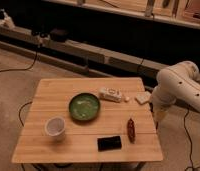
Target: Drag the pepper across the table
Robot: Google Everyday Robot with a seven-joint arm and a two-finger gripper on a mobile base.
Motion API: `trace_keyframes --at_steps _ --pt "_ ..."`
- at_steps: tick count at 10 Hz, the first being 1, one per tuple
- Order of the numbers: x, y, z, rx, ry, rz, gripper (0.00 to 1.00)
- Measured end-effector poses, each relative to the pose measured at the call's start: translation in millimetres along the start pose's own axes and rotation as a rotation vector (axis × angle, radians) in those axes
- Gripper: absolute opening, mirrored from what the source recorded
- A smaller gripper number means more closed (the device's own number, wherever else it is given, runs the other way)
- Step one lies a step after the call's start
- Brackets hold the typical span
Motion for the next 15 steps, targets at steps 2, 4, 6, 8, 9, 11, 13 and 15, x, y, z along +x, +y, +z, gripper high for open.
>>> trace_keyframes --at_steps 2,4,6,8,9,11,13,15 --pt "0.0 0.0 0.0 0.0 0.0 0.0 0.65" --pt "0.0 0.0 0.0 0.0 0.0 0.0 0.65" --pt "0.0 0.0 0.0 0.0 0.0 0.0 0.65" --pt "0.0 0.0 0.0 0.0 0.0 0.0 0.65" --pt "0.0 0.0 0.0 0.0 0.0 0.0 0.65" --pt "0.0 0.0 0.0 0.0 0.0 0.0 0.65" --pt "-0.1 0.0 0.0 0.0 0.0 0.0 0.65" --pt "-2.2 0.9 0.8 -0.007 -0.005 -0.02 0.65"
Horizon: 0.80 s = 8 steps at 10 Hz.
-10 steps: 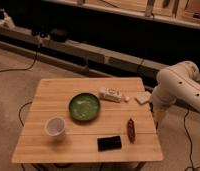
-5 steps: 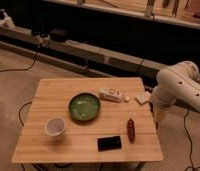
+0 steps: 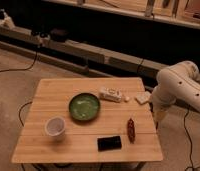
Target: Drag the pepper across the table
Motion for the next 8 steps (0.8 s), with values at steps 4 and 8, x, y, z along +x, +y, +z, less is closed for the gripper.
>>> trace_keyframes --at_steps 4,8 --pt "-25.1 7.2 -3.4 0.02 -0.041 -0.285 0.65" --pt "-50.1 28.3 -9.5 0.088 -0.086 -0.679 0.65"
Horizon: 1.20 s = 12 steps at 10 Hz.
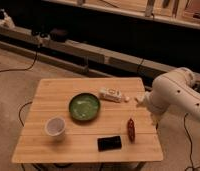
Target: Drag the pepper across the table
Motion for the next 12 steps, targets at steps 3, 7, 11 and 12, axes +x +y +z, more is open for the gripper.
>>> trace_keyframes --at_steps 3,7,11,12 --pt "-36.0 -1.1 -15.8 0.099 -0.124 -0.272 0.65" --pt "-60.4 -4.0 -32.4 0.194 -0.196 -0.449 0.65" --pt "-36.2 17.3 1.2 0.047 -0.182 -0.507 0.65" --pt "-29.3 21.6 17.2 0.006 -0.199 -0.531 0.65"
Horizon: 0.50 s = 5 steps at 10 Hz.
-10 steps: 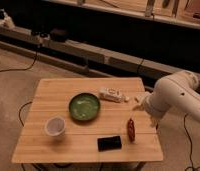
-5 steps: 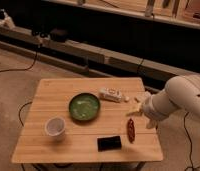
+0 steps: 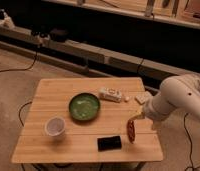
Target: Drag the pepper across the table
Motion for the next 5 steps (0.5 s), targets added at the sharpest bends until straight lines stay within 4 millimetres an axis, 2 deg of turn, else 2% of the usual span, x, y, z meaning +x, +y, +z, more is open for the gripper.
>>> trace_keyframes --at_steps 3,5 --pt "17.7 10.2 34.2 -0.033 -0.045 -0.034 0.65" --pt "38.8 12.3 50.9 -0.054 -0.014 -0.024 0.65"
